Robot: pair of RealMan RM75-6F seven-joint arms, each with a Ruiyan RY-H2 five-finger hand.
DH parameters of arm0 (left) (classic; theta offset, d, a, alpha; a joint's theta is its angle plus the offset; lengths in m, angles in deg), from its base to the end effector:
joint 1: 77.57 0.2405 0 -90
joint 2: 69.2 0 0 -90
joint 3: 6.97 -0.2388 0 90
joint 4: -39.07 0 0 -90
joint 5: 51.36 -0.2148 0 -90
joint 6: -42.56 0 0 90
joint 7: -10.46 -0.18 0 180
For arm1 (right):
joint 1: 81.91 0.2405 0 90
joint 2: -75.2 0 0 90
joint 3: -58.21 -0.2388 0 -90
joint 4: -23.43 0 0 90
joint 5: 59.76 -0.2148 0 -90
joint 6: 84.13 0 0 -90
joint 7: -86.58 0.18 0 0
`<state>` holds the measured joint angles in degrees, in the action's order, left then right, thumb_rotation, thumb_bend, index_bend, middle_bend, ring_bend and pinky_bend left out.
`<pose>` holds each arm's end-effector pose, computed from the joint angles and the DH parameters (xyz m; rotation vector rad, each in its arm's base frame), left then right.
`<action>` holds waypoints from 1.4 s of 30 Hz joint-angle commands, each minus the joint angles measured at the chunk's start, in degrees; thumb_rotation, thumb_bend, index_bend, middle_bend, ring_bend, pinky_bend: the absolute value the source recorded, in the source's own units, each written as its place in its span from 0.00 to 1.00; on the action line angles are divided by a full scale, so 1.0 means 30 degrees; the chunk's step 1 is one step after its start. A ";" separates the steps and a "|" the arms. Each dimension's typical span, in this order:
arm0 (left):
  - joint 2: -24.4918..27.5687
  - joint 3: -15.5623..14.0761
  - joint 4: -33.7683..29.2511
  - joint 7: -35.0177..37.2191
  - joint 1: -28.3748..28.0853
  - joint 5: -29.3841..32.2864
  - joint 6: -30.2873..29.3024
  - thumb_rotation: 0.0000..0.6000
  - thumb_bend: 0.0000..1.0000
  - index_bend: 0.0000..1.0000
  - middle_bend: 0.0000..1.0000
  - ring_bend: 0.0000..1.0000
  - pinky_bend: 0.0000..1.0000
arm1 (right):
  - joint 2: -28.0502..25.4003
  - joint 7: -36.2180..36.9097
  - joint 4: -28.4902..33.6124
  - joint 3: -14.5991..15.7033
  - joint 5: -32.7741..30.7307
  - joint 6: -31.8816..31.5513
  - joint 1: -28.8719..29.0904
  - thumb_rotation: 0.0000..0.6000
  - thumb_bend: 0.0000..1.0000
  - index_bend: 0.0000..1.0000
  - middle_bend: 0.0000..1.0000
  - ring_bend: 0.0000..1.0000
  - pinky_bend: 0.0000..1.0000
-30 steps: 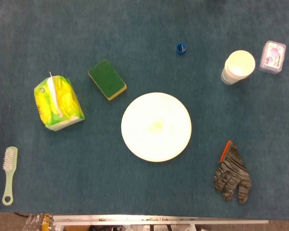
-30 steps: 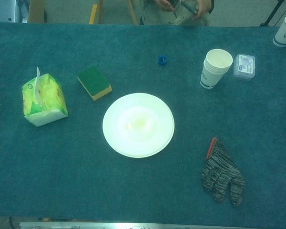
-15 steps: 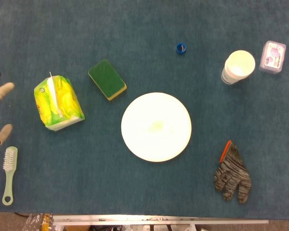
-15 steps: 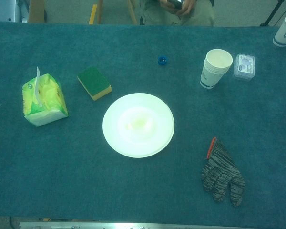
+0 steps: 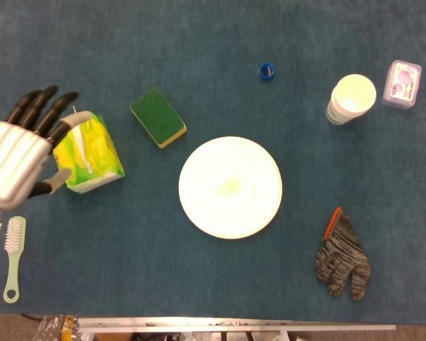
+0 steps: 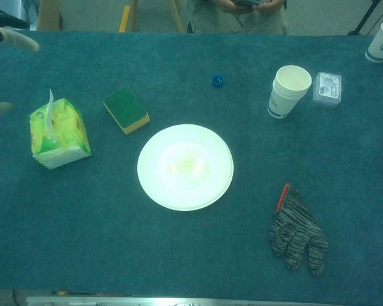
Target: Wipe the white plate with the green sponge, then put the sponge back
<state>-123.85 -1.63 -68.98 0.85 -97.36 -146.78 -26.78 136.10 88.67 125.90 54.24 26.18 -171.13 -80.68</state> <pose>-0.1730 0.2654 0.1219 -1.8704 -0.6851 -0.9821 -0.2745 -0.2002 0.1567 1.2747 -1.0196 1.0144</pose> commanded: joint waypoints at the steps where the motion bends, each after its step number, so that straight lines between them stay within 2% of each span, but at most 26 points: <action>1: -0.0407 0.0530 -0.0319 -0.1164 -0.1339 0.1247 0.1831 1.00 0.21 0.20 0.09 0.00 0.08 | -0.0010 -0.0009 -0.0039 -0.0034 -0.0095 0.0041 0.0020 1.00 0.20 0.00 0.02 0.00 0.21; 8: -0.1790 0.1038 0.0278 -0.3287 -0.3324 0.3531 0.4491 1.00 0.21 0.20 0.09 0.00 0.08 | -0.0014 0.0055 -0.0300 -0.0191 -0.0566 0.0256 0.0106 1.00 0.20 0.00 0.02 0.00 0.21; 22: -0.4427 0.1131 0.2528 -0.6879 -0.6186 0.7376 0.7218 1.00 0.21 0.20 0.09 0.00 0.08 | 0.0138 0.0284 -0.0914 -0.0438 -0.1308 0.0881 0.0402 1.00 0.20 0.00 0.02 0.00 0.21; 42: -0.7152 0.0317 0.6054 -0.9570 -0.9043 0.9122 0.8286 1.00 0.22 0.18 0.08 0.00 0.08 | 0.0018 0.0122 -0.0910 -0.0533 -0.1726 0.1012 0.0436 1.00 0.20 0.00 0.02 0.00 0.21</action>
<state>-144.61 -0.36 -51.68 -27.57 -123.87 -119.81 -2.34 136.15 89.04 123.17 52.65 21.00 -168.10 -79.37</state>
